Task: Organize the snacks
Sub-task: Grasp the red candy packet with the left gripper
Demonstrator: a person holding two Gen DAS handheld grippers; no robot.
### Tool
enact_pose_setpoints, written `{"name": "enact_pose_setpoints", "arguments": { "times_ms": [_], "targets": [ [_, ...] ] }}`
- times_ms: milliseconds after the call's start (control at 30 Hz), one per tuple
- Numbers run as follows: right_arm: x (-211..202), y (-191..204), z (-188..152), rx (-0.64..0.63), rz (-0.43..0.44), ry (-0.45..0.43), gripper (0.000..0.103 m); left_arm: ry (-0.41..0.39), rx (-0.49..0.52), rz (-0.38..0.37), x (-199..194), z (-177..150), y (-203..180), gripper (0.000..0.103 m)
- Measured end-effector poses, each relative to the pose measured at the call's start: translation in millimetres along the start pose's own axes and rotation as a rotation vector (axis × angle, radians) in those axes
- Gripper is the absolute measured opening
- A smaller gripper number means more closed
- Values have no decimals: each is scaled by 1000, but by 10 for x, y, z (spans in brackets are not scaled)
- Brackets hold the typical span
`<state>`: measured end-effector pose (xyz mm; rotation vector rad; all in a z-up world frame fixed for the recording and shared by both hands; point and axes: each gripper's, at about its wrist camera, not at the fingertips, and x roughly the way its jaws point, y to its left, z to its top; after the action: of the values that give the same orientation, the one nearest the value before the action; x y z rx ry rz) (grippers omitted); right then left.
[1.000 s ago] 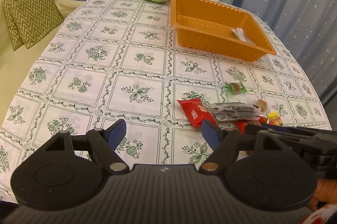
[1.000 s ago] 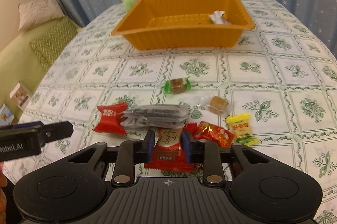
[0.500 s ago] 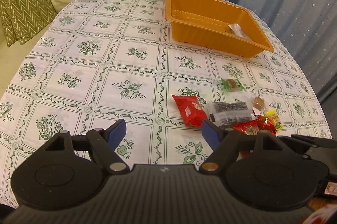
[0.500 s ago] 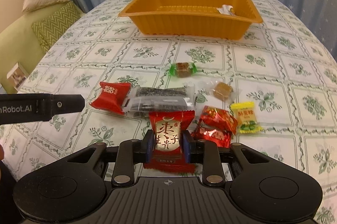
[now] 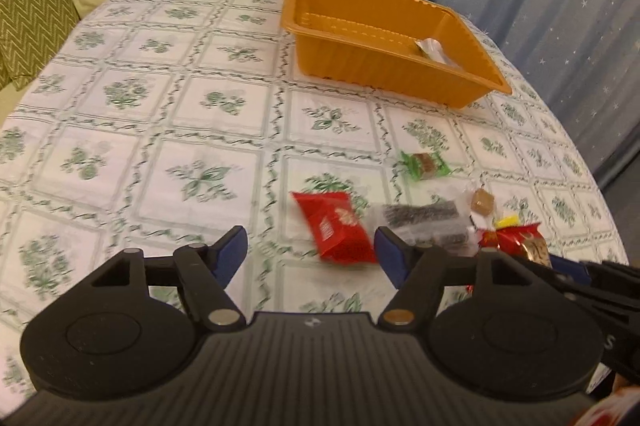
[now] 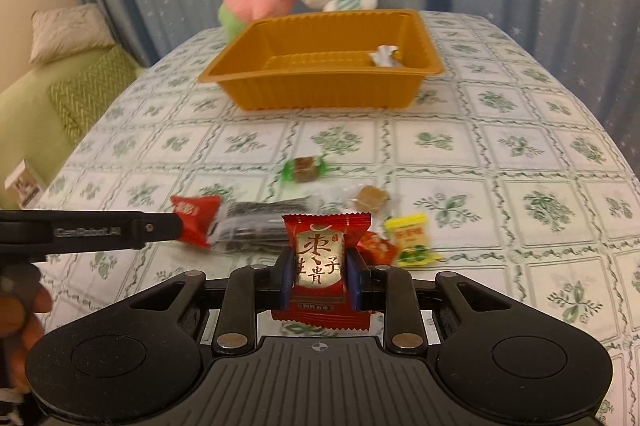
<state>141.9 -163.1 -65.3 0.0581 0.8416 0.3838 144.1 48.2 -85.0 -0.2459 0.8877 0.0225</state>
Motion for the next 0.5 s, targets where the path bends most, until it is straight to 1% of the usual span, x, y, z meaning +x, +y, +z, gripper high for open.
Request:
{"name": "enact_pose_setpoints", "arguments": {
  "times_ms": [33, 133, 300, 400, 500],
  "targets": [
    [-6, -20, 5, 5, -1, -1, 27, -1, 3, -2, 33, 15, -19, 66],
    [8, -56, 11, 17, -3, 3, 27, 3, 20, -5, 118, 56, -74, 59],
    [46, -99, -11, 31, 1, 11, 27, 26, 64, 6, 233, 77, -123, 38],
    [60, -115, -17, 36, 1, 14, 27, 36, 80, 2, 244, 68, -127, 31],
    [71, -126, -17, 39, 1, 15, 27, 39, 104, 8, 233, 53, -136, 30]
  ]
}}
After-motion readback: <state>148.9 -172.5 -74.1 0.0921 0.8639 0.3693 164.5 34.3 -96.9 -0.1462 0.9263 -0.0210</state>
